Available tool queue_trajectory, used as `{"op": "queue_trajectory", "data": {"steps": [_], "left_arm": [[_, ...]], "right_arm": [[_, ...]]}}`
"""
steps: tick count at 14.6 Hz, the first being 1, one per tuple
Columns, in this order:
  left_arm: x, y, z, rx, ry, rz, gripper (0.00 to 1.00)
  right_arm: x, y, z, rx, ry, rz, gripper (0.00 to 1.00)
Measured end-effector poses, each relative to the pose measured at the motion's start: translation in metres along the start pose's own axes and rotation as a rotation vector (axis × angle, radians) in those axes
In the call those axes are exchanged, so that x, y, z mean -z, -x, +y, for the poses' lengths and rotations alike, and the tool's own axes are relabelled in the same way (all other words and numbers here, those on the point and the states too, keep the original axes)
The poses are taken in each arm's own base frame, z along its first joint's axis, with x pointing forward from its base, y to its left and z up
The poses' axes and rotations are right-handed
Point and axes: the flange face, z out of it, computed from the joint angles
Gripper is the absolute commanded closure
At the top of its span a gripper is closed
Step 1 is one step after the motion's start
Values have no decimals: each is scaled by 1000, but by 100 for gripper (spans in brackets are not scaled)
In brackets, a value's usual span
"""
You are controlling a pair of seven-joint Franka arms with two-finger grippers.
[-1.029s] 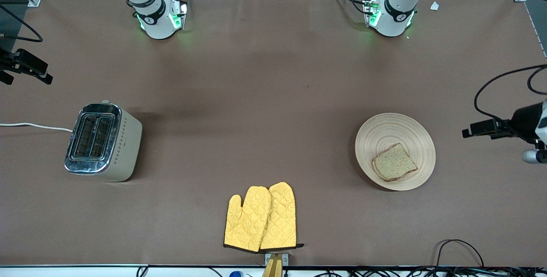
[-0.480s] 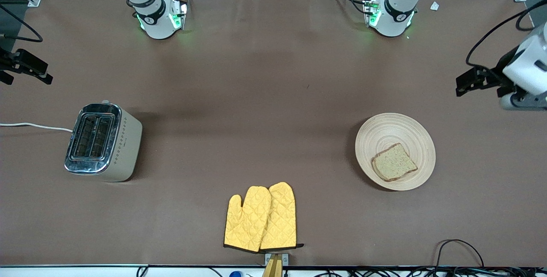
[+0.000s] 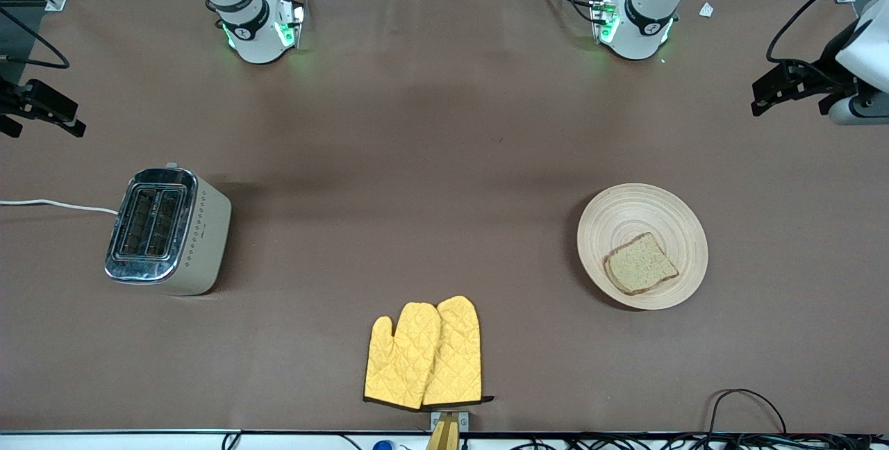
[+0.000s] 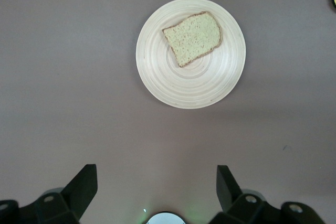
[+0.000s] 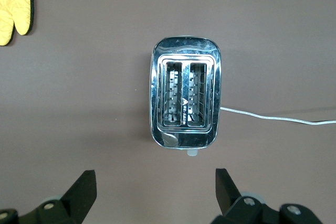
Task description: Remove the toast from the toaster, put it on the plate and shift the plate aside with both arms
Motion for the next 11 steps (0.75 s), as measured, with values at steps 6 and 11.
{"op": "queue_trajectory", "data": {"steps": [6, 11], "left_arm": [[1, 6, 6, -11, -2, -6, 0], [8, 3, 2, -3, 1, 11, 0]], "right_arm": [[0, 0, 0, 0, 0, 0, 0], [0, 0, 0, 0, 0, 0, 0]]}}
